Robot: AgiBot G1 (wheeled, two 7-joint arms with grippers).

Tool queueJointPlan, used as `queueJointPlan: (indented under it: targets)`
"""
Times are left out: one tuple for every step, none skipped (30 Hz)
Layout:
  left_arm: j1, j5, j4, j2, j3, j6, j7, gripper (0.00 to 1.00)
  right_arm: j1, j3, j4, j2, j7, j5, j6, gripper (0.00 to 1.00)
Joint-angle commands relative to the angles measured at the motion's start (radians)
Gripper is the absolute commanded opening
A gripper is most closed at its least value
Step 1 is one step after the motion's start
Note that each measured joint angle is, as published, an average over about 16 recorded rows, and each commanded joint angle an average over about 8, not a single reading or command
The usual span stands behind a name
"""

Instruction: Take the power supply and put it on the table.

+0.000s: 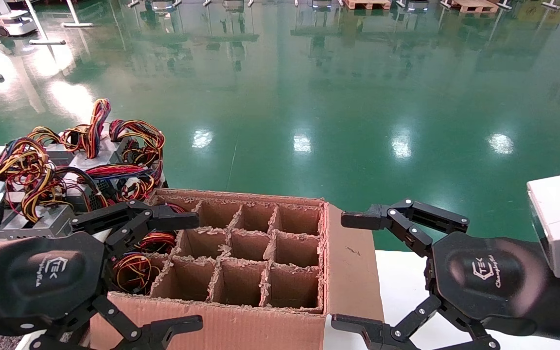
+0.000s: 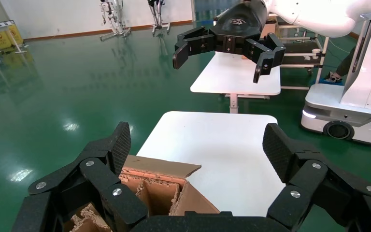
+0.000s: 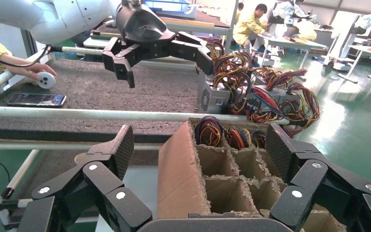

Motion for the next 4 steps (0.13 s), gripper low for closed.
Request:
queueJointPlan:
  targets:
    - [-0.001, 0.001, 0.001, 0.000, 0.000, 0.000, 0.000, 1.00, 0.000, 0.000, 0.000, 0.000, 0.000, 0.000, 0.000, 1.00]
    - [-0.001, 0.001, 0.002, 0.000, 0.000, 0.000, 0.000, 1.00, 0.000, 0.000, 0.000, 0.000, 0.000, 0.000, 0.000, 1.00]
    - [-0.002, 0.001, 0.002, 0.000, 0.000, 0.000, 0.000, 1.00, 0.000, 0.000, 0.000, 0.000, 0.000, 0.000, 0.000, 1.00]
    - [-0.002, 0.001, 0.002, 0.000, 0.000, 0.000, 0.000, 1.00, 0.000, 0.000, 0.000, 0.000, 0.000, 0.000, 0.000, 1.00]
